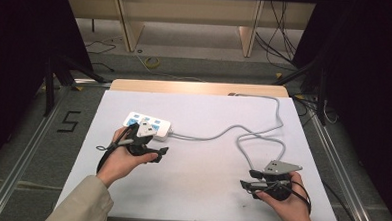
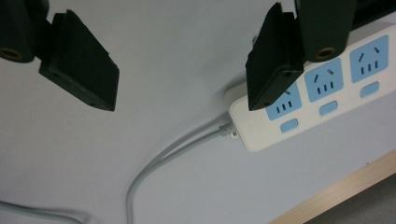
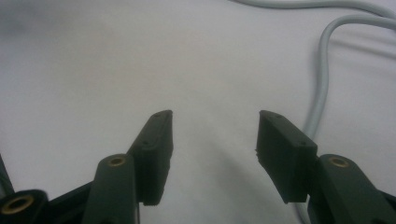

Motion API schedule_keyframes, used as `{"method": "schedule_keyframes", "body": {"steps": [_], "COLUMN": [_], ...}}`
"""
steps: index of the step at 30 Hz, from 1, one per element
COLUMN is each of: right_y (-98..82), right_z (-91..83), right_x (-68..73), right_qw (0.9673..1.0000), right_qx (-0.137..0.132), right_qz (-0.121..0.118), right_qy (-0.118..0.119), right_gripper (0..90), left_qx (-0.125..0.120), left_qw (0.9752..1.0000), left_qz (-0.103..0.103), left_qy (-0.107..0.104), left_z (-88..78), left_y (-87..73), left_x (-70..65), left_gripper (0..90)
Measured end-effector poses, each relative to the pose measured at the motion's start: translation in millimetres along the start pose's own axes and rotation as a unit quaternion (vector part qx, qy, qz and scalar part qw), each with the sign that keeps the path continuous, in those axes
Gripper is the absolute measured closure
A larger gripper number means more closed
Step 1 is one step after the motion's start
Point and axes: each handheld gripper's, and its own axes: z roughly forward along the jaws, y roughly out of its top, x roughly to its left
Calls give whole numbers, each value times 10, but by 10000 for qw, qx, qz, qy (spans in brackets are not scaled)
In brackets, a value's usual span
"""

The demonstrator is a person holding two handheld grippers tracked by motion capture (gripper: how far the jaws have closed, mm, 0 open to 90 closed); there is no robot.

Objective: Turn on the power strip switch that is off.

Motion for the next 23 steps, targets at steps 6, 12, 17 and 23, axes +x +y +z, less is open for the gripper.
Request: {"method": "schedule_keyframes", "body": {"steps": [6,12,17,23], "right_y": [1,0,2,2], "right_z": [-1,2,2,-1], "right_x": [4,3,3,0], "right_qw": [10000,10000,10000,10000], "right_qx": [-7,-6,-15,-22], "right_qz": [4,15,6,9], "right_qy": [1,6,3,-7], "right_gripper": [468,469,469,468], "left_qx": [-35,-35,-94,-145], "left_qw": [10000,10000,9999,9998], "left_qz": [-13,-20,-66,-103], "left_qy": [-28,-41,-22,-17], "left_z": [-34,-40,-51,-38], "left_y": [-134,-304,-415,-545], "left_x": [-79,-159,-204,-260], "left_gripper": [255,251,240,224]}}
